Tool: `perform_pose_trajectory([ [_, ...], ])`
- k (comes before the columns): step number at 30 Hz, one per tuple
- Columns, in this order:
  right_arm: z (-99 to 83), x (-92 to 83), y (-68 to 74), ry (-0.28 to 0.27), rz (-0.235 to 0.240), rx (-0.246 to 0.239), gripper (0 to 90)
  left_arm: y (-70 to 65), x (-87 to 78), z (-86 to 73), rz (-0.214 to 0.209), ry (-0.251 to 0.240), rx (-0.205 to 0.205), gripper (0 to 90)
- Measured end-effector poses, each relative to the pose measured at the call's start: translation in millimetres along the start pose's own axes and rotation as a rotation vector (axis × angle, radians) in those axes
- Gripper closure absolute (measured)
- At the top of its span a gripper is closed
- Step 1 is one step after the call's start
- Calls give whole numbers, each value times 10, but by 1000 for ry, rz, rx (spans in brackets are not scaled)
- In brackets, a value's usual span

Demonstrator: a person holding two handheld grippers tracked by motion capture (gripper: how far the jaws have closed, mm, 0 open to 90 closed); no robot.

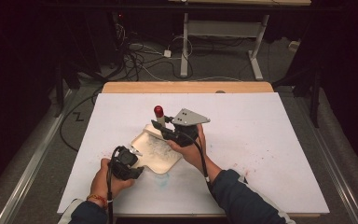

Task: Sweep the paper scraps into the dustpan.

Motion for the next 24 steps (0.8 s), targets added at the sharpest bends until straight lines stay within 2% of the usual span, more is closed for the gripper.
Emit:
perform_pose_trajectory([
  [3, 45, 2, 27, -6, 1, -19, 699, -2, 9, 9, 8, 6, 11, 626],
  [8, 121, -1, 38, -12, 19, -31, 700, 5, 9, 3, -12, -11, 5, 628],
  [15, 298, -107, -115, -28, -2, -10, 700, 4, -11, -44, -22, -13, 12, 629],
  [18, 426, -237, -226, -57, -16, 13, 700, 4, -26, -73, -23, -15, 12, 630],
  [21, 470, -317, -261, -63, -6, 11, 700, 8, -58, -114, -18, -7, 20, 630],
  [24, 455, -474, -388, -51, -39, 4, 700, 22, -96, -163, -19, -13, 10, 630],
])
Point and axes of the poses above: each handheld gripper's, and its own axes: x roughly forward along the jaws, z roughly out of its top, y roughly to its left, the point moved 10 cm from there along x, roughly forward along the jaws, and after that the axes turned 15 degrees about -z, right-handed, at the moved point
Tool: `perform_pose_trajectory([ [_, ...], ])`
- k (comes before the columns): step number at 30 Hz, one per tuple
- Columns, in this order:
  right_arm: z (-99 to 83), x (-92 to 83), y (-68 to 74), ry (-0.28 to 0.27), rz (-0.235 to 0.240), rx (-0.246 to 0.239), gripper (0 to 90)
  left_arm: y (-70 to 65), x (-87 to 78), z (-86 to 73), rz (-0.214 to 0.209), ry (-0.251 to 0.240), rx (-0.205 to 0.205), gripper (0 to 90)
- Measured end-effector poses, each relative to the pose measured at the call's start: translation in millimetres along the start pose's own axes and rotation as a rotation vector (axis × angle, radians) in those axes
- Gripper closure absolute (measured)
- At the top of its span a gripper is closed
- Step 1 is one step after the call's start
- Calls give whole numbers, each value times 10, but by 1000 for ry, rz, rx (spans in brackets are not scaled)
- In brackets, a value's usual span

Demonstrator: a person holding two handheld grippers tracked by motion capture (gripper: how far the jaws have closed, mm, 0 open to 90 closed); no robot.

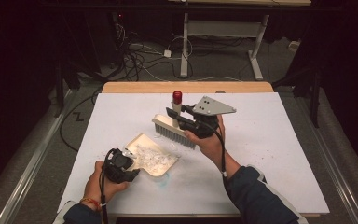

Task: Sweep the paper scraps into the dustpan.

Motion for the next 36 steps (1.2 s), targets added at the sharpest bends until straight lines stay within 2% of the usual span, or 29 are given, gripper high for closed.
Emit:
perform_pose_trajectory([
  [3, -52, -72, -98, 16, -35, -7, 700, 3, -2, -58, 2, 5, -11, 630],
  [4, -135, -138, -220, 28, -79, -18, 700, -3, -6, -69, 3, 2, -15, 630],
  [5, -135, -138, -220, 28, -79, -18, 700, -7, -10, -75, 7, 2, -18, 630],
  [7, -275, -177, -341, 69, -124, -14, 700, -31, -4, -92, 39, 0, -25, 630],
  [8, -275, -177, -341, 69, -124, -14, 700, -31, -4, -92, 39, 0, -25, 629],
  [10, -385, -185, -379, 101, -145, -30, 700, -52, -8, -105, 49, -1, -33, 630],
  [11, -488, -181, -366, 129, -150, -48, 700, -62, -9, -113, 49, 3, -30, 629],
  [13, -535, -178, -348, 146, -149, -59, 700, -67, -11, -117, 53, 4, -30, 629],
  [15, -570, -185, -284, 167, -128, -67, 701, -71, -8, -118, 58, 3, -32, 629],
  [19, -533, -194, -68, 185, -72, -76, 700, -68, -8, -115, 59, 6, -30, 628],
  [22, -510, -159, 139, 182, -6, -43, 700, -68, -5, -111, 56, 6, -23, 628],
  [23, -501, -131, 266, 173, 32, -37, 700, -68, -4, -108, 55, 4, -23, 628],
  [24, -501, -131, 266, 173, 32, -37, 700, -66, -3, -108, 54, 4, -22, 628],
  [26, -488, -110, 379, 163, 55, -58, 699, -64, -3, -108, 51, 1, -21, 628],
  [30, -352, -135, 495, 125, 104, -51, 700, -61, -2, -109, 53, -4, -21, 628],
  [36, -256, -120, 500, 107, 109, -50, 700, -73, 2, -109, 62, -4, -21, 627],
])
Point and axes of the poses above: each handheld gripper's, and its own axes: x roughly forward along the jaws, z roughly out of its top, y roughly to its left, the point moved 10 cm from there along x, roughly forward along the jaws, and after that the axes turned 15 degrees about -z, right-handed, at the moved point
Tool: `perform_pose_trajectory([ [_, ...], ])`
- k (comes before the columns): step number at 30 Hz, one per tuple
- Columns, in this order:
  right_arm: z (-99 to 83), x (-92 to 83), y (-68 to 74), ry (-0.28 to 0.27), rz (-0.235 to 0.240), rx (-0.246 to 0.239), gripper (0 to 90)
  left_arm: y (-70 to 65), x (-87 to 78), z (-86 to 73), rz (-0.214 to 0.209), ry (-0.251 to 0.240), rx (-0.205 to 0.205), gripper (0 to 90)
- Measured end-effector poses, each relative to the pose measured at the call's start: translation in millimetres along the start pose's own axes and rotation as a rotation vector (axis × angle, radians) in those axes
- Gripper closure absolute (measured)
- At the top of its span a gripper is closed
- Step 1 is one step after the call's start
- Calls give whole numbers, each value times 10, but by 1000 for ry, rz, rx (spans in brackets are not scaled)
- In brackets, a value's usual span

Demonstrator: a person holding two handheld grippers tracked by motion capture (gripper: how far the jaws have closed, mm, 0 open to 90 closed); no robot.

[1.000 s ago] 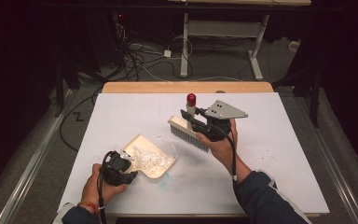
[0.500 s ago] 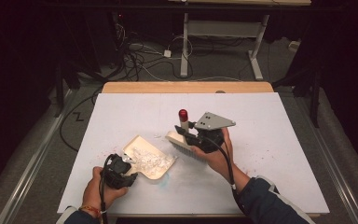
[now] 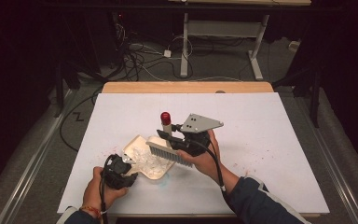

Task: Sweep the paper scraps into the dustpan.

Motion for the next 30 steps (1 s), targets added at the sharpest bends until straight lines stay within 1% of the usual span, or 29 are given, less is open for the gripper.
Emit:
perform_pose_trajectory([
  [2, 45, -30, -33, -15, -19, -10, 700, 1, -6, 1, -7, -4, -3, 629],
  [3, 45, -30, -33, -15, -19, -10, 700, 5, -13, -4, -9, -2, -2, 629],
  [4, 48, -72, -79, -15, -30, -10, 700, 10, -26, -7, -12, -5, -1, 629],
  [6, 47, -88, -99, -18, -34, -8, 700, 26, -63, -10, -10, -18, -3, 630],
  [8, 24, -129, -159, -10, -46, -3, 700, 33, -93, -21, -15, -21, -4, 629],
  [11, -22, -189, -268, -2, -79, 2, 700, 36, -136, -57, -24, -5, 11, 629],
  [13, -65, -229, -338, 10, -90, 11, 700, 25, -168, -90, -30, 8, 21, 629],
  [14, -89, -260, -368, 15, -83, 25, 700, 18, -177, -101, -32, 12, 26, 630],
  [16, -117, -319, -405, 21, -83, 27, 700, -12, -195, -126, -37, 21, 40, 630],
  [18, -148, -391, -446, 28, -88, 20, 699, -43, -194, -139, -40, 24, 49, 630],
  [21, -188, -517, -466, 43, -77, 28, 699, -75, -188, -158, -42, 34, 56, 629],
  [22, -200, -559, -458, 48, -67, 31, 699, -79, -185, -163, -43, 32, 56, 630],
  [24, -238, -636, -417, 78, -25, 37, 700, -79, -174, -179, -44, 34, 51, 630],
  [25, -258, -667, -388, 89, -2, 52, 700, -77, -167, -185, -43, 37, 52, 630],
  [26, -270, -679, -370, 96, 10, 53, 700, -77, -157, -191, -42, 40, 50, 630],
  [27, -297, -677, -329, 110, 15, 41, 700, -72, -150, -193, -38, 44, 52, 630],
  [28, -297, -677, -329, 110, 15, 41, 700, -73, -144, -195, -37, 49, 50, 630],
  [30, -325, -626, -305, 119, 5, 19, 699, -74, -140, -187, -38, 47, 52, 630],
])
Point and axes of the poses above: each handheld gripper's, and its own axes: x roughly forward along the jaws, z roughly out of its top, y roughly to its left, the point moved 10 cm from there along x, roughly forward along the jaws, and after that the axes turned 15 degrees about -z, right-handed, at the moved point
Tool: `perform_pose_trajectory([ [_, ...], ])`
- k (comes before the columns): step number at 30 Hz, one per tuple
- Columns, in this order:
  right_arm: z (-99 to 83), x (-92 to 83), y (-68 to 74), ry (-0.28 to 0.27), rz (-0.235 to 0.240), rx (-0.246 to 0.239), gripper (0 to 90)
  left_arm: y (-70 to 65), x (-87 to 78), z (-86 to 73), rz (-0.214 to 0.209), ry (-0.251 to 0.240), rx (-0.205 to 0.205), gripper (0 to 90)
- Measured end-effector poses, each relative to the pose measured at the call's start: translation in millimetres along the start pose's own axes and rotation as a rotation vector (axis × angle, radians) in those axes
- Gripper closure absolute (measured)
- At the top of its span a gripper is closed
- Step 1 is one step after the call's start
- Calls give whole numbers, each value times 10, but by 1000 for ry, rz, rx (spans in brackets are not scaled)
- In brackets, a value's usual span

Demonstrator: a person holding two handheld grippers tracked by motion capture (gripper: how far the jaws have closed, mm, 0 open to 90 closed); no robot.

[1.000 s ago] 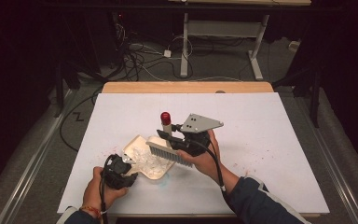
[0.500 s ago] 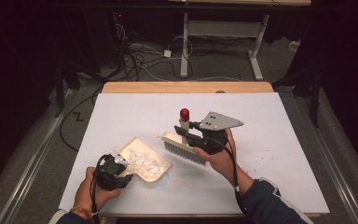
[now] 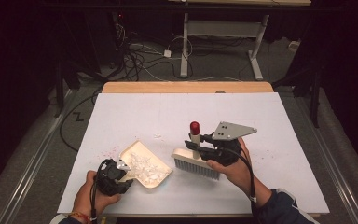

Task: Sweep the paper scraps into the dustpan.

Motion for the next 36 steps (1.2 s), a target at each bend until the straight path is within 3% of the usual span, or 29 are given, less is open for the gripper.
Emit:
perform_pose_trajectory([
  [6, 43, 224, 22, -8, -33, -19, 700, -5, 15, 21, 0, -6, 6, 630],
  [14, 328, 550, 93, -72, -27, -1, 699, -5, 48, 63, 0, -24, 1, 629],
  [18, 453, 599, 20, -95, -42, 20, 699, -4, 65, 59, -1, -23, -4, 629],
  [21, 522, 653, -125, -112, -99, 19, 699, 1, 66, 54, -3, -20, -4, 629],
  [25, 514, 784, -237, -113, -153, 7, 698, 7, 83, 64, 0, -21, -11, 629],
  [28, 463, 1055, -277, -119, -185, -27, 699, 10, 91, 80, -3, -27, -18, 630],
  [33, 410, 1237, -246, -123, -178, -43, 699, 28, 94, 95, -16, -31, -26, 630],
  [36, 359, 1326, -186, -113, -136, -32, 700, 47, 104, 113, -27, -34, -32, 630],
])
Point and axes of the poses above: each handheld gripper's, and its own axes: x roughly forward along the jaws, z roughly out of its top, y roughly to its left, the point moved 10 cm from there along x, roughly forward along the jaws, and after that the axes turned 15 degrees about -z, right-handed, at the moved point
